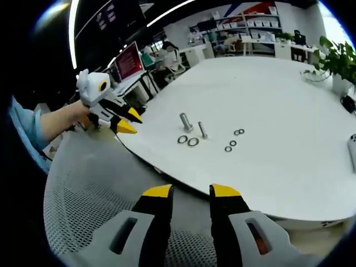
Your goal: Place the washer onto the threaded stud by aligning its center hole with the stud, sliding it down to the base, and recovering from edge contact or off-axis alignment until the washer reaches the visible bottom stop.
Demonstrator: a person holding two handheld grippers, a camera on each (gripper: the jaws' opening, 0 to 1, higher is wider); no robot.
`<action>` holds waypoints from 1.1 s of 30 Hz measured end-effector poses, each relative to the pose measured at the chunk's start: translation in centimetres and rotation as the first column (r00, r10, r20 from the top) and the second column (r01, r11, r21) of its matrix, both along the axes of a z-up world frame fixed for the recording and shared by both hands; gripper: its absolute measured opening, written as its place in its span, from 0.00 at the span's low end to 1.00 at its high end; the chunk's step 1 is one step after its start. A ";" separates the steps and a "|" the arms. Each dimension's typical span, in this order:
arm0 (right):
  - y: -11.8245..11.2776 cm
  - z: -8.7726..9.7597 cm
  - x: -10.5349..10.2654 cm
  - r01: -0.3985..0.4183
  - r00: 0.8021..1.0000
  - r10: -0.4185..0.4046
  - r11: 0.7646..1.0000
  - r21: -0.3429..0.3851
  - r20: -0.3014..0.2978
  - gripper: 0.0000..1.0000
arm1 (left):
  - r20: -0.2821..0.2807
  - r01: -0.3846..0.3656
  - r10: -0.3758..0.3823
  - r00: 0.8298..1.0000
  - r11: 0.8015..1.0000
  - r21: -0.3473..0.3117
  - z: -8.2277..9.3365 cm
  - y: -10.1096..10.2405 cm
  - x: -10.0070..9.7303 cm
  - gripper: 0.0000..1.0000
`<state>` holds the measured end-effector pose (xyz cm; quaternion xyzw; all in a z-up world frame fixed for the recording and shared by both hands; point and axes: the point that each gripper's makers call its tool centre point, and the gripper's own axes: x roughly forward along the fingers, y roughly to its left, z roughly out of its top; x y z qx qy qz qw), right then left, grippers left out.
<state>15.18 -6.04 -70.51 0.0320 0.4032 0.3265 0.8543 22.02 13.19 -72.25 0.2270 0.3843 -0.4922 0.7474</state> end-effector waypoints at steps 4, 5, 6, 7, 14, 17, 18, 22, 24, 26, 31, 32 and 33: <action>-0.1 0.0 0.0 0.006 1.000 -0.006 1.000 -0.001 0.000 0.28 | -0.013 0.025 -0.025 1.000 1.000 0.013 -1.3 -0.8 1.4 0.26; -0.1 0.0 0.1 0.010 1.000 -0.010 1.000 0.000 0.001 0.28 | -0.022 0.030 -0.030 0.999 0.999 0.016 -1.8 -1.0 1.8 0.27; -0.1 0.0 0.1 0.013 1.000 -0.013 1.000 0.001 0.001 0.28 | -0.025 0.035 -0.034 0.999 0.999 0.022 -2.3 -1.1 2.0 0.28; -0.1 0.0 0.1 0.017 1.000 -0.017 1.000 0.003 0.001 0.28 | -0.025 0.048 -0.047 0.999 0.998 0.038 -3.0 -1.1 2.4 0.29; -0.1 0.0 0.1 0.013 1.000 -0.013 1.000 0.000 -0.002 0.28 | -0.077 0.056 -0.047 0.996 0.992 0.109 -6.9 -1.0 4.3 0.33; -0.2 0.0 0.1 0.013 1.000 -0.013 1.000 -0.001 -0.002 0.28 | -0.088 0.054 -0.042 0.995 0.989 0.137 -8.0 -1.0 4.9 0.34; -0.2 0.0 0.1 0.013 1.000 -0.013 1.000 0.000 -0.002 0.28 | -0.093 0.055 -0.042 0.995 0.989 0.140 -8.3 -1.1 5.1 0.35; -0.2 0.0 0.1 0.014 1.000 -0.014 1.000 0.001 -0.001 0.28 | -0.105 0.071 -0.056 0.993 0.986 0.150 -9.3 -1.8 5.4 0.36; -0.2 0.0 0.1 0.012 1.000 -0.012 1.000 0.000 -0.002 0.28 | -0.105 0.072 -0.056 0.993 0.984 0.160 -9.8 -2.0 5.6 0.35; -0.2 0.0 0.1 0.011 1.000 -0.011 1.000 0.000 -0.002 0.28 | -0.112 0.085 -0.067 0.991 0.983 0.165 -10.1 -2.4 5.5 0.34; -0.2 0.1 0.1 0.014 1.000 -0.014 1.000 0.003 0.001 0.28 | -0.128 0.097 -0.076 0.989 0.981 0.166 -10.7 -2.8 5.6 0.31; -0.2 0.1 0.1 0.016 1.000 -0.016 1.000 0.004 0.002 0.28 | -0.129 0.099 -0.078 0.989 0.981 0.167 -10.8 -2.9 5.6 0.31; -0.2 0.1 0.2 0.018 1.000 -0.018 1.000 0.005 0.003 0.28 | -0.131 0.100 -0.078 0.988 0.980 0.170 -10.8 -2.9 5.7 0.31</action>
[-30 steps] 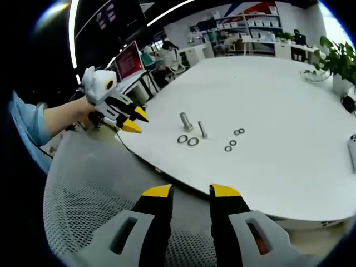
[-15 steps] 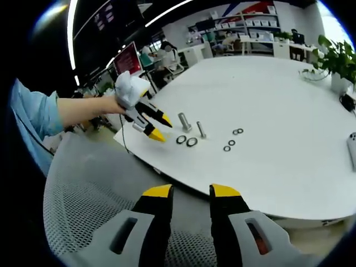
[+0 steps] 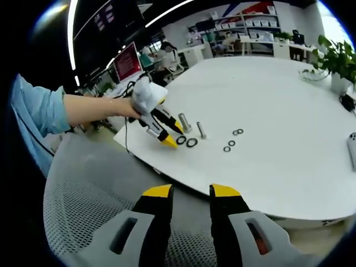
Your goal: Place the washer onto the threaded stud by aligning its center hole with the stud, sliding it down to the base, and recovering from edge contact or off-axis alignment until the washer reaches the visible bottom stop.
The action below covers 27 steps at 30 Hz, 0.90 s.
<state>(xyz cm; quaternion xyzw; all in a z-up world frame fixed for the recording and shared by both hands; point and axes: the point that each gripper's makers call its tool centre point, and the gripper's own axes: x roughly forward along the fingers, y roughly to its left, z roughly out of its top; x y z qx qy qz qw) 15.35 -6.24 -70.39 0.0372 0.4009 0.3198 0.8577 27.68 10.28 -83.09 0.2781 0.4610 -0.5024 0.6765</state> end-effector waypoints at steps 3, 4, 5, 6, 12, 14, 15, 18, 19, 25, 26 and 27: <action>0.0 0.0 0.0 0.002 1.000 -0.002 1.000 0.002 0.001 0.28 | -0.014 0.011 -0.010 1.000 1.000 0.021 -0.4 0.1 -0.2 0.31; 0.0 0.0 0.0 0.001 1.000 -0.001 1.000 0.002 0.002 0.28 | -0.015 0.016 -0.015 1.000 0.999 0.032 -0.5 0.2 -0.3 0.31; 0.0 0.0 0.0 0.001 1.000 -0.001 1.000 0.002 0.002 0.28 | 0.004 0.031 -0.031 0.999 0.999 0.034 -0.5 0.1 -0.1 0.30; 0.0 0.1 0.0 0.000 1.000 0.000 1.000 0.002 0.002 0.28 | 0.009 0.037 -0.037 0.999 0.999 0.038 -0.5 0.1 0.0 0.29; 0.0 0.1 0.1 0.001 1.000 -0.001 1.000 0.004 0.003 0.28 | 0.057 0.083 -0.089 0.994 0.990 0.112 -0.6 0.3 0.5 0.21; 0.0 0.1 0.1 0.002 1.000 -0.002 1.000 0.004 0.004 0.28 | 0.052 0.074 -0.080 0.995 0.990 0.120 -0.6 0.4 0.5 0.21; 0.0 0.1 0.1 0.002 1.000 -0.003 1.000 0.005 0.004 0.28 | 0.052 0.080 -0.087 0.995 0.989 0.121 -0.6 0.5 0.5 0.21; 0.0 0.1 0.1 0.005 1.000 -0.005 1.000 0.005 0.005 0.28 | 0.051 0.081 -0.088 0.995 0.990 0.116 -0.6 0.5 0.5 0.21; 0.0 0.1 0.1 0.006 1.000 -0.006 1.000 0.006 0.006 0.28 | 0.056 0.085 -0.091 0.994 0.990 0.117 -0.6 0.5 0.5 0.21; -0.1 0.1 0.2 0.010 1.000 -0.010 1.000 0.007 0.007 0.28 | 0.085 0.069 -0.077 0.993 0.993 0.094 -0.5 0.5 0.4 0.20; -0.1 0.1 0.2 0.011 1.000 -0.011 1.000 0.007 0.007 0.28 | 0.091 0.070 -0.078 0.993 0.993 0.091 -0.5 0.6 0.4 0.20; -0.1 0.1 0.2 0.012 1.000 -0.012 1.000 0.008 0.008 0.28 | 0.101 0.070 -0.079 0.992 0.994 0.089 -0.5 0.5 0.4 0.20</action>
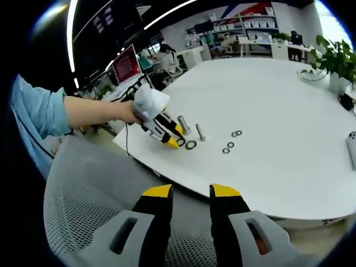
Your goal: Place the washer onto the threaded stud by aligning its center hole with the stud, sliding it down to the base, and recovering from edge contact or off-axis alignment until the washer reaches the visible bottom stop.
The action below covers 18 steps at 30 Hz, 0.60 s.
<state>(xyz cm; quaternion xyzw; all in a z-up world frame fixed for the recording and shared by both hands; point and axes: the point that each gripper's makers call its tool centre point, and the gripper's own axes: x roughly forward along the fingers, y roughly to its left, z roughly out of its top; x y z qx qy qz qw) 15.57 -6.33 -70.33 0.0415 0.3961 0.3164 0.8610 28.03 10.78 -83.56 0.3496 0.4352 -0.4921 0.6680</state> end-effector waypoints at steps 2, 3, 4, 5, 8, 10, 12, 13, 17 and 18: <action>0.0 0.0 0.0 0.001 1.000 -0.001 1.000 0.000 0.000 0.28 | 0.016 0.005 -0.005 1.000 1.000 0.002 0.1 0.1 0.0 0.20; 0.0 0.0 0.0 0.001 1.000 -0.001 1.000 0.000 0.000 0.28 | 0.022 0.007 -0.007 1.000 1.000 0.001 0.1 0.1 0.0 0.19; 0.0 0.0 0.0 0.001 1.000 -0.001 1.000 0.000 0.000 0.28 | 0.023 0.007 -0.007 1.000 1.000 0.000 0.2 0.1 -0.1 0.19; 0.0 0.0 0.0 0.001 1.000 -0.001 1.000 0.000 0.000 0.28 | 0.025 0.007 -0.007 1.000 1.000 -0.001 0.3 0.2 -0.1 0.19; 0.0 0.0 0.0 -0.001 1.000 0.001 1.000 -0.001 -0.001 0.28 | 0.024 -0.004 0.004 1.000 1.000 -0.009 0.5 0.2 0.0 0.19; 0.0 0.0 0.0 -0.001 1.000 0.001 1.000 -0.001 0.000 0.28 | 0.023 -0.016 0.017 1.000 1.000 -0.016 0.7 0.3 0.1 0.19; 0.0 0.0 0.0 0.000 1.000 0.000 1.000 -0.001 0.000 0.28 | 0.024 -0.024 0.025 0.999 1.000 -0.020 1.1 0.4 0.2 0.19; 0.0 0.0 0.0 0.000 1.000 0.000 1.000 -0.001 0.000 0.28 | 0.026 -0.025 0.026 0.999 0.999 -0.019 1.2 0.5 0.2 0.19; 0.0 0.0 0.0 -0.003 1.000 0.003 1.000 -0.001 0.001 0.28 | 0.035 -0.028 0.029 0.999 0.999 -0.022 2.2 0.7 0.3 0.19; 0.1 0.0 0.0 -0.003 1.000 0.003 1.000 0.000 0.001 0.28 | 0.039 -0.027 0.028 0.999 0.999 -0.024 2.7 0.7 0.3 0.19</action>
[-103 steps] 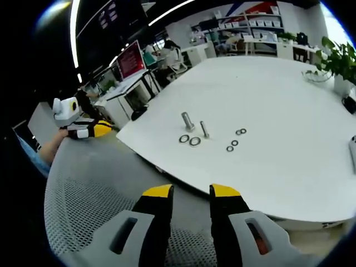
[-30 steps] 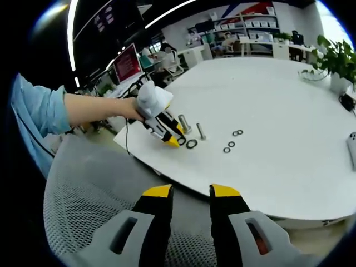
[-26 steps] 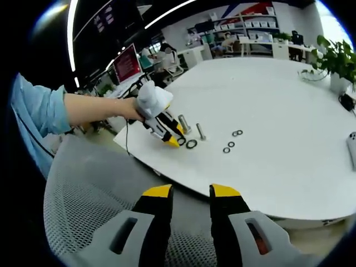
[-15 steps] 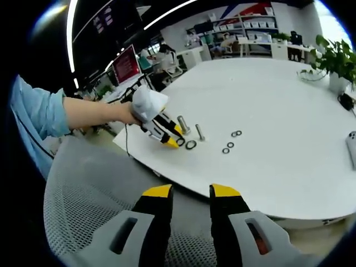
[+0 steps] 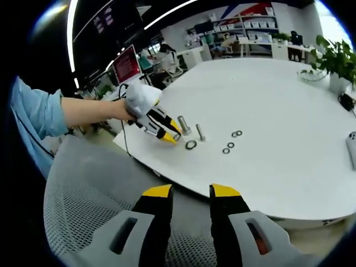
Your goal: Place the washer onto the threaded stud by aligning its center hole with the stud, sliding it down to the base, and recovering from edge contact or off-axis alignment until the washer reaches the visible bottom stop.
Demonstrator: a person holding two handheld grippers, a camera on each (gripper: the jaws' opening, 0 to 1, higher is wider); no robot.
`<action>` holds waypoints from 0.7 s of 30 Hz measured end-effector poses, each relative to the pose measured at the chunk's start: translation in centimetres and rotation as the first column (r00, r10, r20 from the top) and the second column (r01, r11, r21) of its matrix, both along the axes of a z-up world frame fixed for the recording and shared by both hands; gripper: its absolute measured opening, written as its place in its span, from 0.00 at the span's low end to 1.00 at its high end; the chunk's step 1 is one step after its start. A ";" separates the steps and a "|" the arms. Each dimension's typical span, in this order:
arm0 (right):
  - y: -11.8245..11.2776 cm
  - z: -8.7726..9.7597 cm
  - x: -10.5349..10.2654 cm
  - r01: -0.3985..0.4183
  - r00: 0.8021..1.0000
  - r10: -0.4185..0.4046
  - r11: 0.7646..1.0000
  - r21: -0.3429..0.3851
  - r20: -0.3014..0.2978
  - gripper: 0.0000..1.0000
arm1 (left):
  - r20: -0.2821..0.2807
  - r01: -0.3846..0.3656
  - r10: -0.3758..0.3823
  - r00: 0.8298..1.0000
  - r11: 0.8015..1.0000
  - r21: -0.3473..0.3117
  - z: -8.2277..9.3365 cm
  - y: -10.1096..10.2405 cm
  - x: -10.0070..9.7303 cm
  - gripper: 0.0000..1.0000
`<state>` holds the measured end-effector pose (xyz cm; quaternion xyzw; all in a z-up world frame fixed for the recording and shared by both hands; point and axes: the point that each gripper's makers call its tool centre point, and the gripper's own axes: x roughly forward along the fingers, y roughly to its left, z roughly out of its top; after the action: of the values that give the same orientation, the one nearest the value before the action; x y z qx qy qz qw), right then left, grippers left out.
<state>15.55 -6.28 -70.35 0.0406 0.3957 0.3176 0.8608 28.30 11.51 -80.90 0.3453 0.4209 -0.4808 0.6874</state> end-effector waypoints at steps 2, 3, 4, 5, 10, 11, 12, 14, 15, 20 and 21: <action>0.0 0.0 0.0 0.000 1.000 0.000 1.000 0.001 0.001 0.28 | 0.009 -0.002 0.002 1.000 1.000 -0.004 0.7 0.0 0.1 0.19; 0.0 0.0 0.0 0.000 1.000 0.000 1.000 0.001 0.001 0.28 | 0.010 -0.003 0.003 1.000 1.000 -0.005 0.9 0.0 0.1 0.19; 0.0 0.1 0.0 0.001 1.000 -0.001 1.000 0.002 0.002 0.28 | 0.012 -0.004 0.004 1.000 1.000 -0.004 1.1 0.1 0.2 0.19; 0.0 0.1 0.0 0.001 1.000 -0.001 1.000 0.003 0.003 0.28 | 0.015 -0.005 0.005 1.000 1.000 -0.005 1.4 0.1 0.3 0.19; 0.0 0.1 0.1 0.002 1.000 -0.002 1.000 0.006 0.006 0.28 | 0.015 -0.020 0.020 1.000 1.000 -0.012 2.8 0.1 0.5 0.19; 0.0 0.2 0.1 0.002 1.000 -0.002 1.000 0.006 0.006 0.28 | 0.018 -0.019 0.020 1.000 1.000 -0.012 3.0 0.0 0.6 0.19; 0.1 0.2 0.1 0.002 1.000 -0.002 1.000 0.007 0.007 0.28 | 0.031 -0.012 0.012 0.999 1.000 -0.006 3.3 0.0 0.7 0.19; 0.1 0.2 0.1 0.002 1.000 -0.002 1.000 0.008 0.008 0.28 | 0.047 -0.004 0.004 0.999 1.000 0.001 3.6 0.0 1.0 0.19; 0.1 0.2 0.1 0.003 1.000 -0.003 1.000 0.008 0.008 0.28 | 0.053 -0.003 0.003 0.999 1.000 0.003 3.8 -0.1 1.2 0.19; 0.0 0.2 0.1 0.007 1.000 -0.007 1.000 0.011 0.009 0.28 | 0.075 -0.011 0.012 0.997 1.000 -0.002 4.5 -0.2 2.2 0.19; 0.0 0.2 0.1 0.007 1.000 -0.008 1.000 0.011 0.010 0.28 | 0.079 -0.009 0.008 0.997 1.000 0.003 4.5 -0.1 2.4 0.19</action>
<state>15.65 -6.24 -70.12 0.0452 0.3897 0.3167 0.8636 30.72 11.36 -76.40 0.3633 0.3956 -0.4632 0.7050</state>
